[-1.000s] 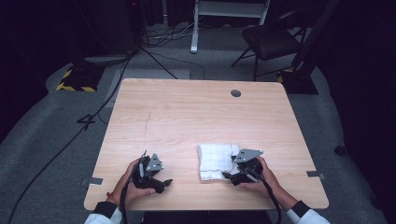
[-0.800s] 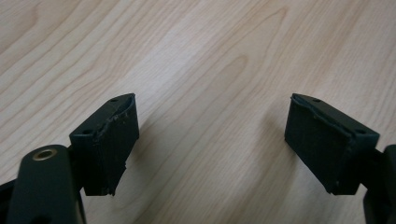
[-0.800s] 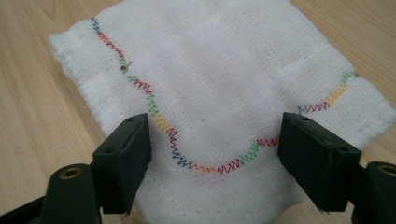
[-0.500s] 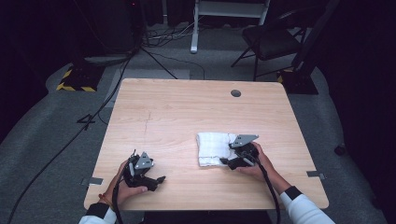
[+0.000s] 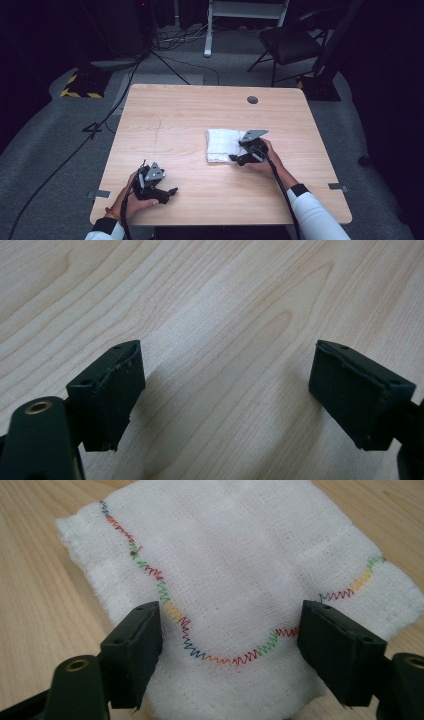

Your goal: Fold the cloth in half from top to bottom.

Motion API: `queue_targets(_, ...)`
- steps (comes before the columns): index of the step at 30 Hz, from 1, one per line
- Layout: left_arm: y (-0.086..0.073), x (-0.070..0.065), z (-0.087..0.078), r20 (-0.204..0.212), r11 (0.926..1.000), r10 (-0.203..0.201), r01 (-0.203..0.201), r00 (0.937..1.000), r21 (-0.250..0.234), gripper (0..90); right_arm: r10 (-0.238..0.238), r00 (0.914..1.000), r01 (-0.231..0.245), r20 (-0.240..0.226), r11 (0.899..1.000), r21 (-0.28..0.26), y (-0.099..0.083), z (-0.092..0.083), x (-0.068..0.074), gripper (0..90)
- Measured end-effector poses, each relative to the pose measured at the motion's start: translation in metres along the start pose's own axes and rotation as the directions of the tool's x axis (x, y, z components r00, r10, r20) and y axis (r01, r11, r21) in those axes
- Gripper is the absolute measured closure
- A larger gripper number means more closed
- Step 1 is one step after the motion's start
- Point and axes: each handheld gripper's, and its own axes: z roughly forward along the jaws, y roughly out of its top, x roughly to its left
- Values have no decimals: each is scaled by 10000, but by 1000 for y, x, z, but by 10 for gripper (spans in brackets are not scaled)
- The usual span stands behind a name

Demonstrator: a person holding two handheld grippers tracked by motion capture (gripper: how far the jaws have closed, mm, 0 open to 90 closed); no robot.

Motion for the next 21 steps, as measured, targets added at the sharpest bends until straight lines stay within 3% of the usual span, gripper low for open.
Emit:
queue_targets(4,2,0,2,-60,10000,-93,93,9999,6,137,39,10000,-38,47,9999,-158,3,5,-2,258)
queue_targets(12,2,0,3,-59,9999,-105,106,9999,24,136,-386,9983,381,433,9992,124,7,0,5,278)
queue_targets(21,2,-1,2,-85,9999,-131,131,9999,21,136,-550,9973,540,487,9983,224,9,-24,8,274)
